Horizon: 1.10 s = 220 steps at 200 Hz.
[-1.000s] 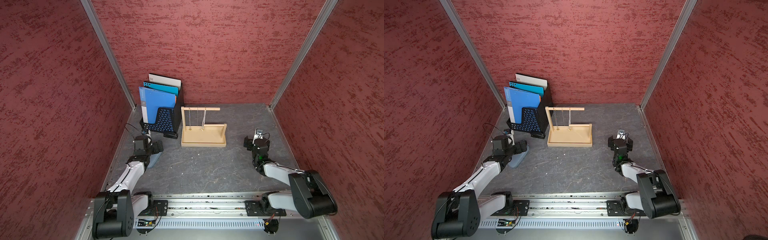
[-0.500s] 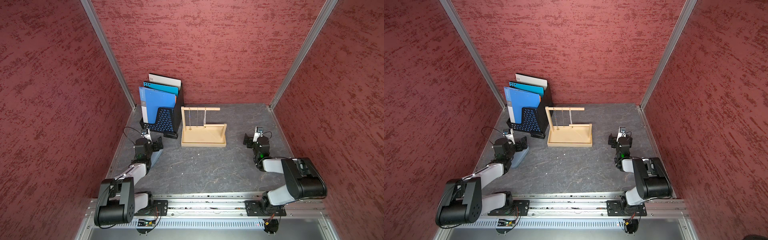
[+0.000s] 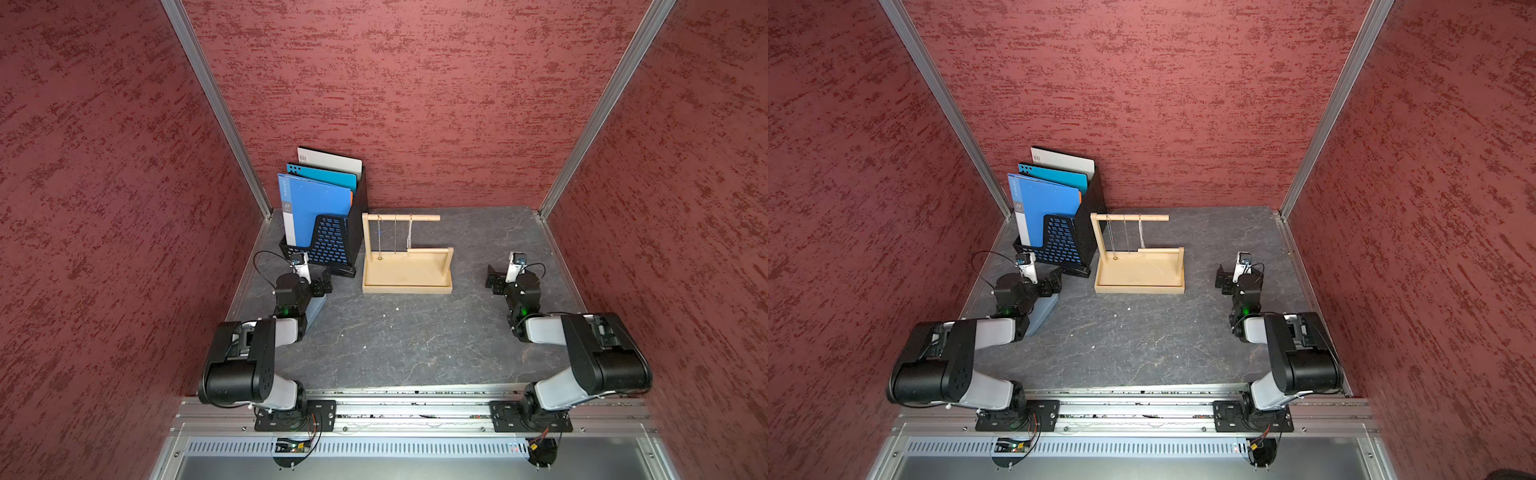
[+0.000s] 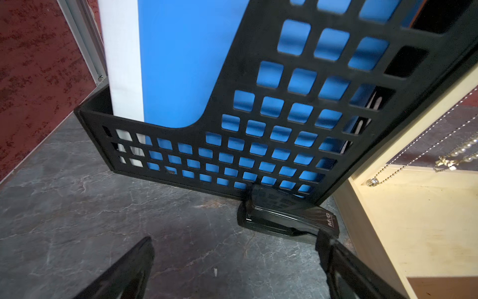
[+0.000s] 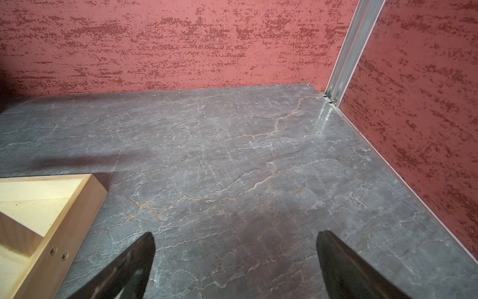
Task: Hang the necklace on the jewelry display stand
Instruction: Reset both arms
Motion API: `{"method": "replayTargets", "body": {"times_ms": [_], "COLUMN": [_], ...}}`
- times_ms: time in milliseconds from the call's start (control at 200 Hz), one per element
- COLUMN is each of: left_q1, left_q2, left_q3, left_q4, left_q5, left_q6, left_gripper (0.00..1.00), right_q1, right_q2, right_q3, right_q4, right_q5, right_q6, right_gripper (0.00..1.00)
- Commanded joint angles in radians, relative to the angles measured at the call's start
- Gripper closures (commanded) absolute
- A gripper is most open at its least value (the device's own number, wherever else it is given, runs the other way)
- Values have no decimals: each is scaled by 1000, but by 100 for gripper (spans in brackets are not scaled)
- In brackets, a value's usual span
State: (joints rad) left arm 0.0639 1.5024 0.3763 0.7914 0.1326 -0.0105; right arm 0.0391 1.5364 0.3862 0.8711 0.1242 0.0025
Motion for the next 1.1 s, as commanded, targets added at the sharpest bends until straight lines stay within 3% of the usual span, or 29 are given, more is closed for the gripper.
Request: {"method": "replayTargets", "body": {"times_ms": [0,1097], "left_q1": [-2,-13], "left_q2": [25,29], "left_q3": [11,7], "left_q4": [76,92], "left_q5": [5,-13], "left_q6": [18,21], "left_gripper": [1,1], "right_q1": [-4,-4], "right_q2": [4,7], "right_q3": [0,7], "right_q4": [34,27], "right_q5": [-17,-16], "right_q6": [-2,-4], "right_gripper": [1,1]}}
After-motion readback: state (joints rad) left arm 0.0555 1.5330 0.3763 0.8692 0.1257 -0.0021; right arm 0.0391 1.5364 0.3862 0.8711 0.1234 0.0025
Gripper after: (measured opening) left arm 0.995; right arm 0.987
